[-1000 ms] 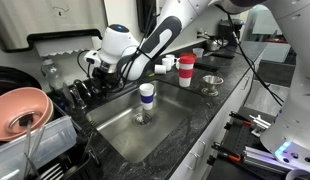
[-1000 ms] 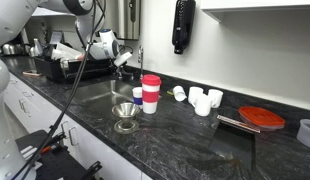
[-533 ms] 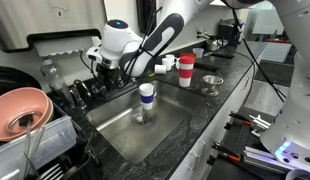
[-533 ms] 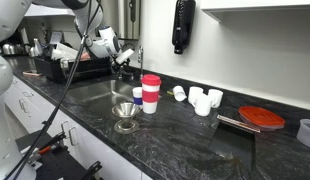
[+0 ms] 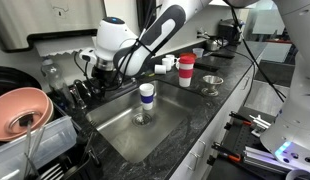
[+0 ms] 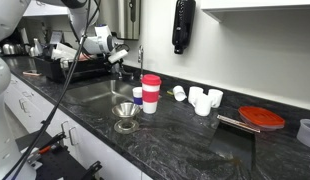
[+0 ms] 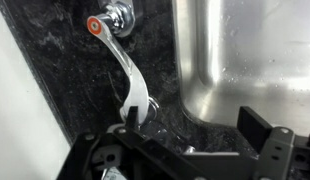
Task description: Push the left faucet handle forwards
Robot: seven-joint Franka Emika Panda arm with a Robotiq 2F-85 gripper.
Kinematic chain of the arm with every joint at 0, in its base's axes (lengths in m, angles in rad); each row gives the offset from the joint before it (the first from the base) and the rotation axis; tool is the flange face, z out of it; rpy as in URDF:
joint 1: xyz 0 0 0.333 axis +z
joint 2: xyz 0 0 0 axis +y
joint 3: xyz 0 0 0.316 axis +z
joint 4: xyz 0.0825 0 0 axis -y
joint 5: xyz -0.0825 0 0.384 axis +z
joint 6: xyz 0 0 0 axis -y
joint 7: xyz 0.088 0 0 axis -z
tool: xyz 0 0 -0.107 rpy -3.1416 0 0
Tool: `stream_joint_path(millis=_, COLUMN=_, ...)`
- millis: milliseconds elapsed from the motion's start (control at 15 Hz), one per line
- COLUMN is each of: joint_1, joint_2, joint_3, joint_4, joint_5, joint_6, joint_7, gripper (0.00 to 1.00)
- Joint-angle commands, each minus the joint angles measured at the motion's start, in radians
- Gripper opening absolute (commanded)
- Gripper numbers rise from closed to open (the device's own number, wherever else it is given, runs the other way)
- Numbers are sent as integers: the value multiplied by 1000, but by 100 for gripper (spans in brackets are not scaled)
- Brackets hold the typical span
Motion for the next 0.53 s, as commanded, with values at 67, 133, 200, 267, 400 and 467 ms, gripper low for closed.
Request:
stream_joint_path(millis=67, joint_1=-7, joint_2=-4, joint_3=20, joint_4=-4, joint_5=28, joint_6=-4, joint_7=-8, gripper=100)
stream_joint_path(millis=133, joint_1=-6, joint_2=-3, joint_3=19, joint_4=-4, joint_5=27, joint_6=-4, joint_7=-7, gripper=100)
stream_joint_path(millis=200, joint_1=-6, joint_2=0, joint_3=19, joint_4=-4, joint_5=27, joint_6=-4, joint_7=-7, gripper=100)
stream_joint_path(millis=267, joint_1=-6, joint_2=3, joint_3=18, joint_4=-3, joint_5=27, joint_6=-3, joint_7=-7, gripper=100)
stream_joint_path(millis=400, joint_1=-6, joint_2=4, joint_3=18, joint_4=-2, joint_5=27, joint_6=-3, joint_7=-7, gripper=100)
stream_joint_path(millis=467, joint_1=-6, joint_2=4, joint_3=18, joint_4=-2, joint_5=27, joint_6=-3, joint_7=-7, gripper=100)
